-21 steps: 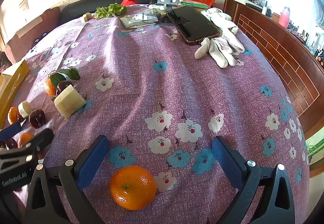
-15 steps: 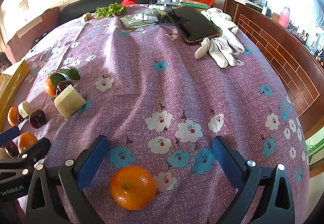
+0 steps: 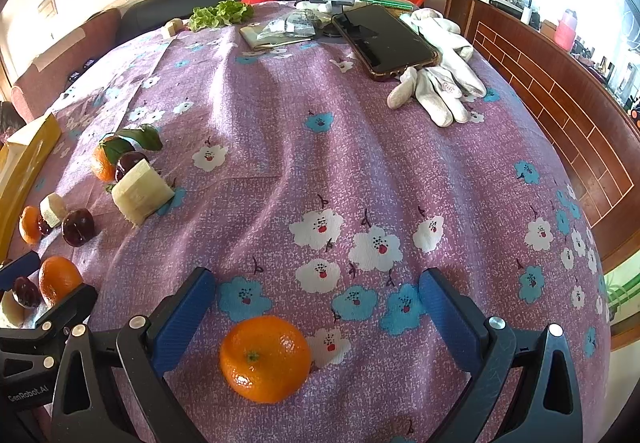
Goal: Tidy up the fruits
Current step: 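Move the right tool toward an orange while the left tool approaches a pale cube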
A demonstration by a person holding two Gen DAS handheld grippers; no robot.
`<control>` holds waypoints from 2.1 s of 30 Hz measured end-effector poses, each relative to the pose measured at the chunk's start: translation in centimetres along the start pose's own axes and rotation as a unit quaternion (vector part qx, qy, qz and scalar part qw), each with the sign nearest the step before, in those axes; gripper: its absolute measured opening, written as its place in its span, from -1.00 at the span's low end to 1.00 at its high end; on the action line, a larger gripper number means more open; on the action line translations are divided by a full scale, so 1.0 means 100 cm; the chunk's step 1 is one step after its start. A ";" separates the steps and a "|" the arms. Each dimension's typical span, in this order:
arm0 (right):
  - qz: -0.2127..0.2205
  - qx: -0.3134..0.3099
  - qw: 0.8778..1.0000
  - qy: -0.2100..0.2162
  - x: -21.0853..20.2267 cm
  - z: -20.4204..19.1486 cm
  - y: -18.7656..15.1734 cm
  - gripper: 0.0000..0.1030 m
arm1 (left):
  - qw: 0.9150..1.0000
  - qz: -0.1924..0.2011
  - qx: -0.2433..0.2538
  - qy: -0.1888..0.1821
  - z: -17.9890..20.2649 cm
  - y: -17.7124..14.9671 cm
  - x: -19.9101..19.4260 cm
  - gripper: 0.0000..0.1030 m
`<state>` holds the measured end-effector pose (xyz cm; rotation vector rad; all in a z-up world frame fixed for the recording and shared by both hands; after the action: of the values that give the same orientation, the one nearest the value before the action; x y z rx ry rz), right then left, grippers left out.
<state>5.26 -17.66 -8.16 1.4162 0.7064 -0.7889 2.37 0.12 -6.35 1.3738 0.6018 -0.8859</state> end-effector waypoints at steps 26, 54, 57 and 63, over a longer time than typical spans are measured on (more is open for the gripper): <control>0.003 0.002 1.000 -0.001 -0.003 -0.001 -0.002 1.00 | 1.000 -0.008 0.001 0.019 -0.004 -0.007 -0.005 1.00; 0.104 -0.034 0.982 0.153 -0.113 -0.067 0.011 0.95 | 0.969 0.233 -0.080 0.030 -0.159 -0.023 -0.244 1.00; 0.094 -0.070 0.976 0.183 -0.109 -0.100 0.005 0.91 | 0.979 0.185 -0.081 0.024 -0.158 -0.027 -0.220 0.99; 0.072 -0.116 0.977 0.165 -0.083 -0.136 -0.003 0.73 | 0.991 0.123 -0.057 -0.015 -0.134 -0.037 -0.178 0.12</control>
<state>0.79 -3.62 -2.12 1.3794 0.9079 -0.3461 -8.90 16.62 4.20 1.2962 0.4416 -0.6633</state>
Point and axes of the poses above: each gripper's, at about its wrist camera, not at the fingertips, and x roughly the way its jaws point, z to its right, y to its top, the point moved 8 cm from there along x, roughly the way its jaws point, and after that the axes turned 4 degrees about -y, right-handed, at the moved point
